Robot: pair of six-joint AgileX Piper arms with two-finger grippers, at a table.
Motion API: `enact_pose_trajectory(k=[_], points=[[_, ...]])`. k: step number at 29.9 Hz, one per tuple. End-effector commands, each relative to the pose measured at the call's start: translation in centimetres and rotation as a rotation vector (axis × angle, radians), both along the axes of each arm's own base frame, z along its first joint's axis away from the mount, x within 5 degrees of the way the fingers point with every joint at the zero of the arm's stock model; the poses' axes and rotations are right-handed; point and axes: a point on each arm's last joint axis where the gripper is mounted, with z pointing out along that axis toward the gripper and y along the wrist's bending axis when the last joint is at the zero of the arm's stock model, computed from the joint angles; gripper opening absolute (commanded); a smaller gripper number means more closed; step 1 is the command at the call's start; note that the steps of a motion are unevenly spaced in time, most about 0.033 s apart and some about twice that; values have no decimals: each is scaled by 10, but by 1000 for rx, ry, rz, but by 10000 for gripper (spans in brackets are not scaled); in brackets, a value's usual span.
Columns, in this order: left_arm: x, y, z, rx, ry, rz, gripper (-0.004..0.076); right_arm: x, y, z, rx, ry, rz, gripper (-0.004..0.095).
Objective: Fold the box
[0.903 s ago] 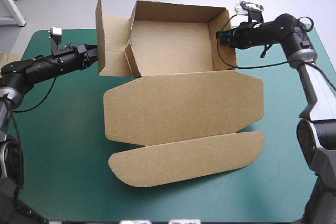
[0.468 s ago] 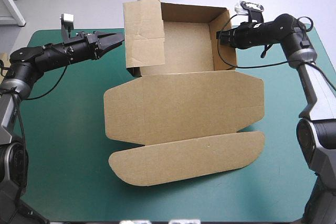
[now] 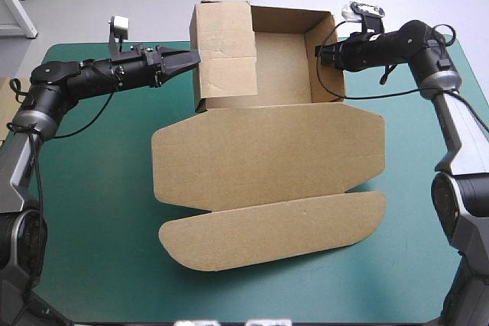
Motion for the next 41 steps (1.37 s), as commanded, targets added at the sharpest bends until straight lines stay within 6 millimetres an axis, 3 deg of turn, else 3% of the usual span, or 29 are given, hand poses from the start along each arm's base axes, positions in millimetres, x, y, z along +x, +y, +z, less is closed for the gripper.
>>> enact_pose_trajectory(k=[1,15,23,34,41], points=[[-13,-7,36,-17,-86,-22,367,-12,1,39,79,-100,-24,-11],[-8,-18,55,307,-77,127,367,-14,8,35,31,-62,-53,-11],[-8,-29,44,457,-42,155,367,-18,28,34,20,-56,-33,-11],[-6,-21,58,577,-46,258,366,-23,44,31,-11,-26,-48,-11],[-2,-28,58,699,-20,271,366,-27,60,31,-2,-17,-42,-11]])
